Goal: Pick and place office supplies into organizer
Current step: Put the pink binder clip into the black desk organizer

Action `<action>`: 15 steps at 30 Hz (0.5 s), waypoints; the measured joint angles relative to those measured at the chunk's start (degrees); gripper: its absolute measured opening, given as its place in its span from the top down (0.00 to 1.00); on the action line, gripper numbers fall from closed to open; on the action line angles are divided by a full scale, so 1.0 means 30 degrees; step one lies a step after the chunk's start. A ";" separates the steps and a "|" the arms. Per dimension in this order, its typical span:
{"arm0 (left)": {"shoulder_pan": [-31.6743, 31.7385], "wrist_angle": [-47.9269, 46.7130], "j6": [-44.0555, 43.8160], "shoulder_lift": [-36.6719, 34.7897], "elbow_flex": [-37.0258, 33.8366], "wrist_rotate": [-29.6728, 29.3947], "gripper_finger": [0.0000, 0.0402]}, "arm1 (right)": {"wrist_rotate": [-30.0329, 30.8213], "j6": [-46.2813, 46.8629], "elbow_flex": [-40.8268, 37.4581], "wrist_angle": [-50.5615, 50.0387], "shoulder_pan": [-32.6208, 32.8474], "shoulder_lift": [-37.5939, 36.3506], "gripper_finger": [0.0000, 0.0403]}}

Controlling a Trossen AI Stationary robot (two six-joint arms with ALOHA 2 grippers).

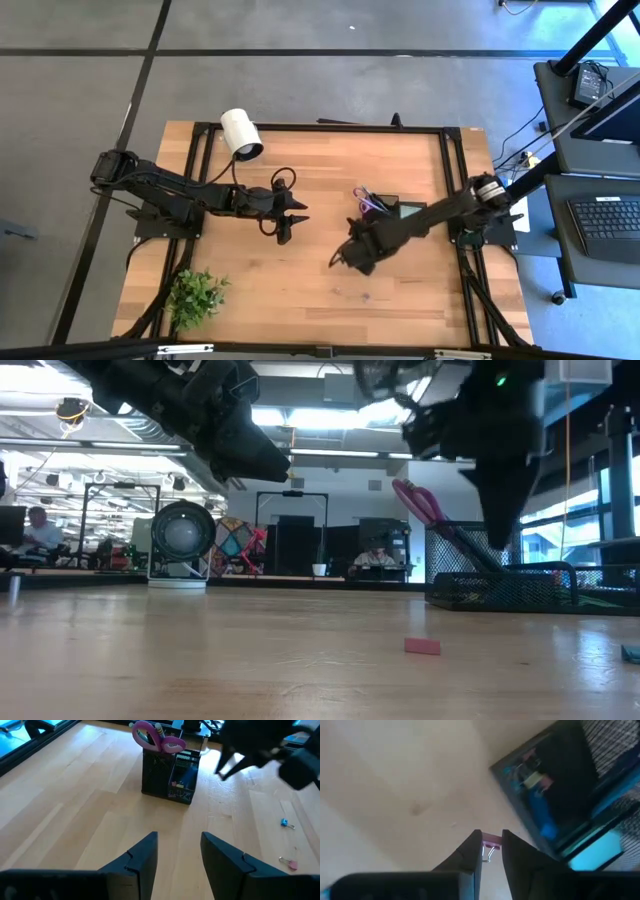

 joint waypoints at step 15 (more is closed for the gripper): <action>-0.0007 -0.0006 -0.0067 0.0000 0.0000 0.0000 0.64 | 0.2269 -0.1817 -0.1825 0.0880 -0.2762 0.0010 0.84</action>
